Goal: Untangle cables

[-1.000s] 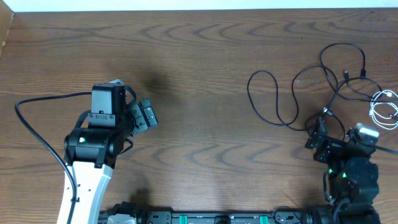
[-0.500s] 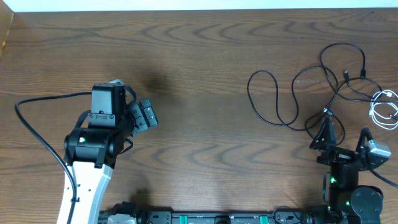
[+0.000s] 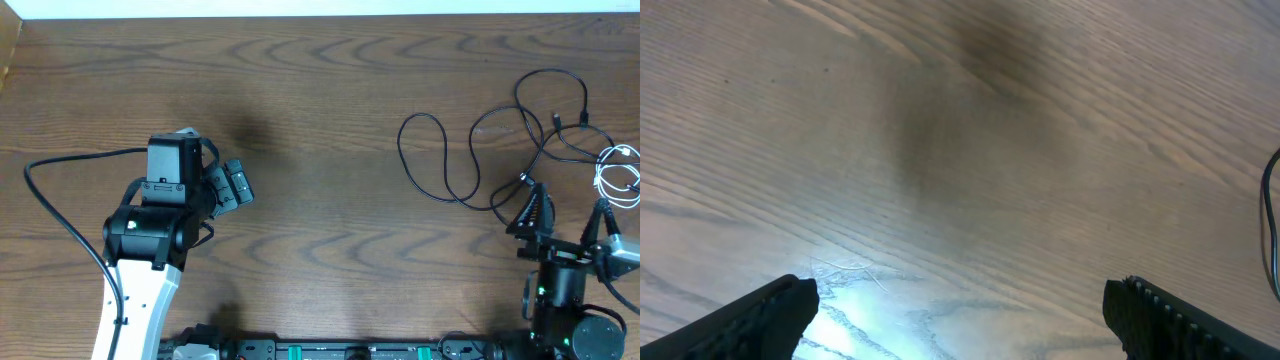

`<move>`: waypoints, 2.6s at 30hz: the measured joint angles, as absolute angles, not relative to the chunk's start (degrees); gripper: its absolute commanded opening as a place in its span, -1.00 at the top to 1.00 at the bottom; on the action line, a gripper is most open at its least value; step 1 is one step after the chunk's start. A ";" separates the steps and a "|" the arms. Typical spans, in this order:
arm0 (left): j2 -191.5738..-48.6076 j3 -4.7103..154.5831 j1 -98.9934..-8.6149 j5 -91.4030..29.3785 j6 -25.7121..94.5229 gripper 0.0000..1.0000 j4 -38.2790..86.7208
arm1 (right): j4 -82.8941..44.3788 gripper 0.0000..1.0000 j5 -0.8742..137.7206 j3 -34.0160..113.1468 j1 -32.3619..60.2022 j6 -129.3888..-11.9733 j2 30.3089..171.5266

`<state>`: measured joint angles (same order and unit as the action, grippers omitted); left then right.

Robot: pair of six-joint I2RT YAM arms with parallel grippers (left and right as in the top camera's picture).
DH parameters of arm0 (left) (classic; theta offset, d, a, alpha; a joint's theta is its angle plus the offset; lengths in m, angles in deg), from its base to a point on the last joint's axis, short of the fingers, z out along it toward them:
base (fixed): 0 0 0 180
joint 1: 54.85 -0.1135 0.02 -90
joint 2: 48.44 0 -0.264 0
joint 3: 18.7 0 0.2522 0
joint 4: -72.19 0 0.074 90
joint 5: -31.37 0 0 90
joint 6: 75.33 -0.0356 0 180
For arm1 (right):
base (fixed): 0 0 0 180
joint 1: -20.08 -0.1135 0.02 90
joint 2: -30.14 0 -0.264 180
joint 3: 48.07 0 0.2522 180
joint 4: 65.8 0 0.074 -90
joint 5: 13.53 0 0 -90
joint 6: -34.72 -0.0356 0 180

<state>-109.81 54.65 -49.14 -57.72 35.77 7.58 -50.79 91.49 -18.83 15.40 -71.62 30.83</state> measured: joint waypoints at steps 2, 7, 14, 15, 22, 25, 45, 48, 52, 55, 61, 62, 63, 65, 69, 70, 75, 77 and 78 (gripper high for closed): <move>-109.81 54.65 -49.14 -57.72 35.77 -0.95 7.60 | -55.55 -0.98 91.52 -19.02 15.40 -71.64 30.83; -109.81 54.65 -49.14 -57.72 35.77 -0.96 7.60 | -62.48 -0.99 91.56 -19.04 15.40 -71.64 30.75; -109.81 54.65 -49.14 -57.72 35.77 -0.96 7.60 | -62.65 -0.98 91.60 -21.01 15.40 -71.64 30.75; -109.81 54.65 -49.14 -57.72 35.75 -0.96 7.60 | -62.68 -0.98 91.60 -21.97 15.40 -71.64 30.72; -109.81 54.65 -49.14 -57.72 35.77 -0.96 7.58 | -68.69 -0.98 91.67 -32.44 15.40 -71.64 30.77; -109.81 54.65 -49.14 -57.72 35.77 -0.96 7.60 | -65.63 -0.99 91.71 -33.95 15.40 -71.64 30.77; -109.83 54.65 -49.14 -57.72 35.77 -0.96 7.58 | -49.63 -0.98 91.58 -33.95 15.20 -71.62 30.81; -109.83 54.65 -49.14 -57.72 35.77 -0.96 7.60 | -49.63 -0.99 91.60 -33.95 14.67 -71.64 30.81; -109.83 54.65 -49.14 -57.72 35.77 -0.96 7.60 | -49.63 -0.99 91.56 -33.95 14.22 -71.62 30.81; -109.81 54.65 -49.14 -57.72 35.77 -0.96 7.60 | -49.63 -0.98 91.65 -33.95 14.22 -71.60 30.81; -109.83 54.65 -49.14 -57.72 35.75 -0.96 7.60 | -49.69 -0.99 93.39 -33.95 14.22 -64.87 30.81; -109.83 54.65 -49.14 -57.72 35.77 -0.96 7.60 | -49.69 -0.98 93.46 -33.95 14.22 -64.15 30.81; -109.83 54.65 -49.14 -57.72 35.77 -0.96 7.60 | -49.69 -0.98 93.53 -33.95 14.22 -63.58 30.81; -109.83 54.65 -49.14 -57.72 35.77 -0.96 7.60 | -49.69 -0.99 93.79 -33.95 14.22 -62.73 30.81; -109.83 54.65 -49.14 -57.72 35.77 -0.95 7.60 | -49.69 -0.98 93.85 -33.95 14.22 -61.92 30.81; -109.83 54.65 -49.14 -57.72 35.77 -0.96 7.60 | -49.69 -0.99 93.79 -33.95 14.22 -61.68 30.81; -109.83 54.65 -49.14 -57.72 35.77 -0.96 7.60 | -49.21 -0.99 89.88 -33.95 14.22 -55.80 30.81; -109.83 54.65 -49.14 -57.72 35.77 -0.96 7.60 | -48.91 -0.98 87.78 -33.95 14.22 -52.93 30.81; -109.83 54.65 -49.14 -57.72 35.77 -0.96 7.60 | -48.82 -0.99 86.84 -33.95 14.22 -51.64 30.81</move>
<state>-109.83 54.65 -49.14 -57.72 35.77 7.60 -48.82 86.84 -33.95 14.22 -51.64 30.81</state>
